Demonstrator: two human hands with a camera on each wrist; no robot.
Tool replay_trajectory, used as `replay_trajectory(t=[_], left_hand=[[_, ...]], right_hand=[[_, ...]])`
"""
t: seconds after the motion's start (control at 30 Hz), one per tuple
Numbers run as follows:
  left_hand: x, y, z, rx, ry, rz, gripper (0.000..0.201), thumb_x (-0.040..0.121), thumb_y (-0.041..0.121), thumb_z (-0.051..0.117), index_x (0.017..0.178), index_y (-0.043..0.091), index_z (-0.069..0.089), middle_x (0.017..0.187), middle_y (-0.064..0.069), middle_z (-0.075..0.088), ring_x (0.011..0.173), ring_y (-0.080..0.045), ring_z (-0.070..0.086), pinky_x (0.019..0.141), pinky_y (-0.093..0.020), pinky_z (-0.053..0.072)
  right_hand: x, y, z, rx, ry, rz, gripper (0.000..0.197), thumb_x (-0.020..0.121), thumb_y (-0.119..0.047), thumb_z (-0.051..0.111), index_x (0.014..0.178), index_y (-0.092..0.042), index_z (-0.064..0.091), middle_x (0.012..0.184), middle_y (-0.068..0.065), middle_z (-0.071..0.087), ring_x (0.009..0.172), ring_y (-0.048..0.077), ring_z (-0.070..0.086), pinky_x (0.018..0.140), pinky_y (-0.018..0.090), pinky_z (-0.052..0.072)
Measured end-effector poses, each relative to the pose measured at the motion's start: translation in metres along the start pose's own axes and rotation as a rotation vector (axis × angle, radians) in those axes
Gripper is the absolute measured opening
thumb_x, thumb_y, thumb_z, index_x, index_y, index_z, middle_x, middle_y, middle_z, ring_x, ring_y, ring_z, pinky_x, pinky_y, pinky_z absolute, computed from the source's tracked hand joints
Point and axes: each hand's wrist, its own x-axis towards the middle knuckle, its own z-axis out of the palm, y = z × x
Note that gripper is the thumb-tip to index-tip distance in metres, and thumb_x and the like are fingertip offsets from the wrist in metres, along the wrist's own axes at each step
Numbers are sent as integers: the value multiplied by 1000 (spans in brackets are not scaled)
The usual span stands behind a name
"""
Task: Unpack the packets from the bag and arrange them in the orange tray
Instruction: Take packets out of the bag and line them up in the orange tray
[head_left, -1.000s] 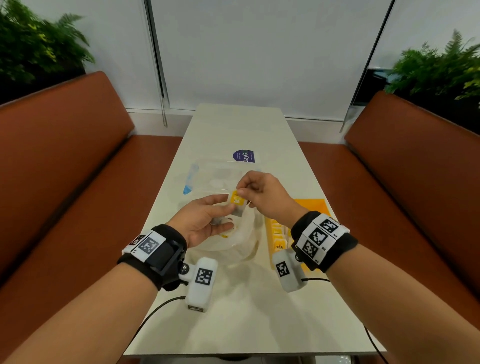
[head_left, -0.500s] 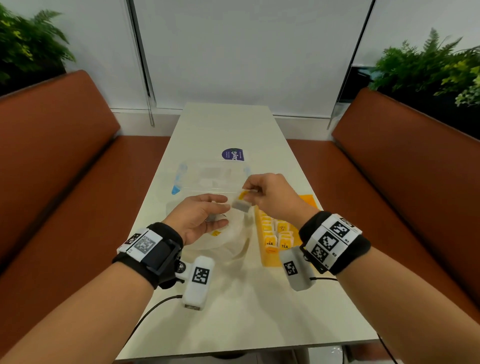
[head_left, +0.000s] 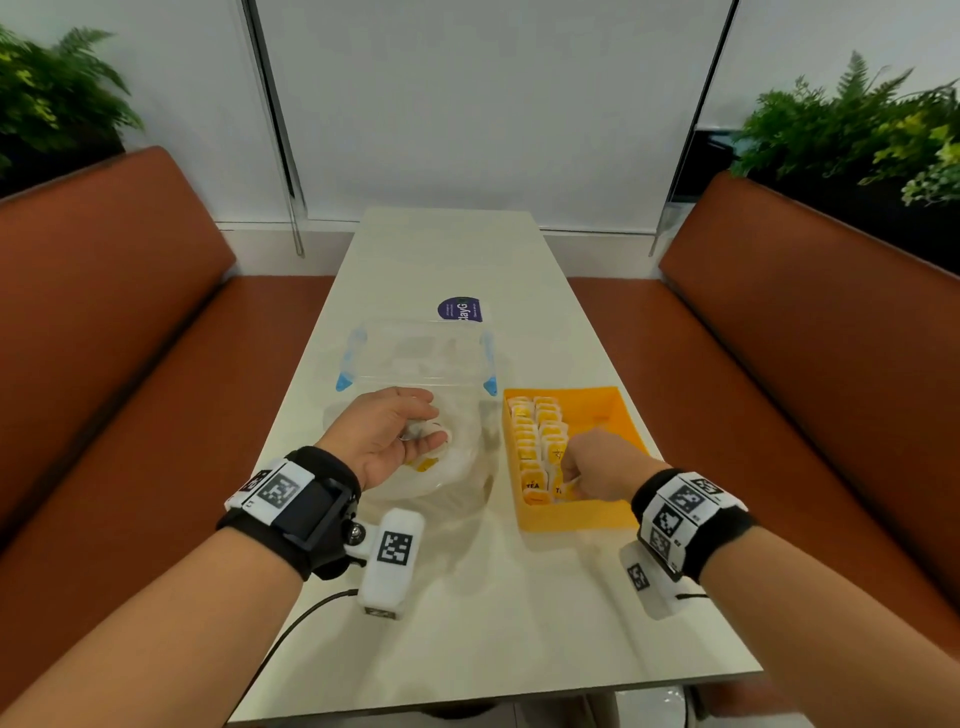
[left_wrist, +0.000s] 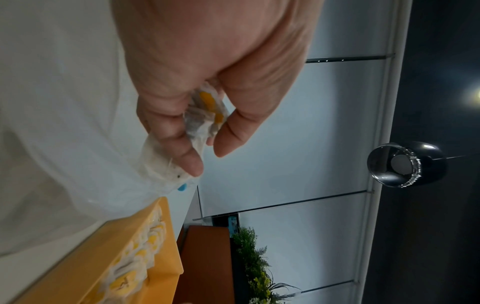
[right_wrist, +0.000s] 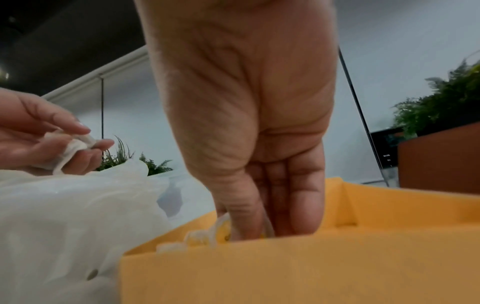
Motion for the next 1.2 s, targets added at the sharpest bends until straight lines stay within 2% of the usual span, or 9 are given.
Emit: replay_trajectory(t=[0.13,0.23,0.4,0.53,0.73,0.9,1.03,1.1,1.2], left_hand=[[0,0,1,-2,2,-2,15,85,-13,56,92,0,60,95,-14,51,83,-24,54,54,-29,58],[-1,1,1,-9,8,-6,15,85,-13,56,92,0,60,100,-16,51,92,-28,53,55,-29,59],[-2,1,-1,-16,18,-11,16,85,-13,55,94,0,60,104,-16,51,98,-30,51,53,-28,58],[-3,2,0,-10,16,-9,16,86,-12,55,95,0,60,100,-15,52,94,-28,53,54,-29,59],[-4,2,0,2,20,-8,17,86,-12,55,98,0,59,100,-14,51,92,-27,53,57,-30,60],[-4,2,-1,8,32,-7,17,86,-11,55,98,1,60,98,-14,52,87,-25,55,61,-31,60],[-5,2,-1,7,31,-8,17,87,-11,54,97,1,59,97,-14,52,86,-24,54,58,-30,60],[-6,2,-2,9,33,-8,16,87,-11,54,96,1,59,96,-14,52,85,-24,53,57,-29,60],[-6,2,-3,12,35,-11,16,87,-11,55,97,1,60,98,-15,52,84,-25,54,56,-29,60]], right_hand=[[11,1,9,85,-33,4,24,89,-7,61,112,-9,67,117,7,66,106,24,62,90,35,53],[14,2,13,42,-73,-23,29,90,-6,57,117,-11,64,126,6,61,116,25,57,92,32,50],[18,3,12,22,-103,-20,32,88,1,50,112,-12,69,121,6,63,108,26,58,75,26,43],[20,2,9,36,-122,-8,34,89,0,50,115,-11,68,126,6,61,114,26,57,78,25,43],[25,1,19,36,-72,8,33,88,2,52,114,-11,68,123,8,63,112,26,59,83,26,46],[25,1,18,34,-10,13,32,84,2,55,111,-10,68,114,8,66,90,22,59,70,23,42],[22,2,14,32,-28,-2,32,82,4,52,107,-7,66,94,7,59,83,23,54,54,18,37],[21,3,12,33,-62,-31,33,83,3,51,109,-10,67,106,8,62,96,25,59,64,23,44],[20,3,12,54,-103,-66,30,85,2,50,102,-13,70,116,6,63,106,25,59,72,27,41]])
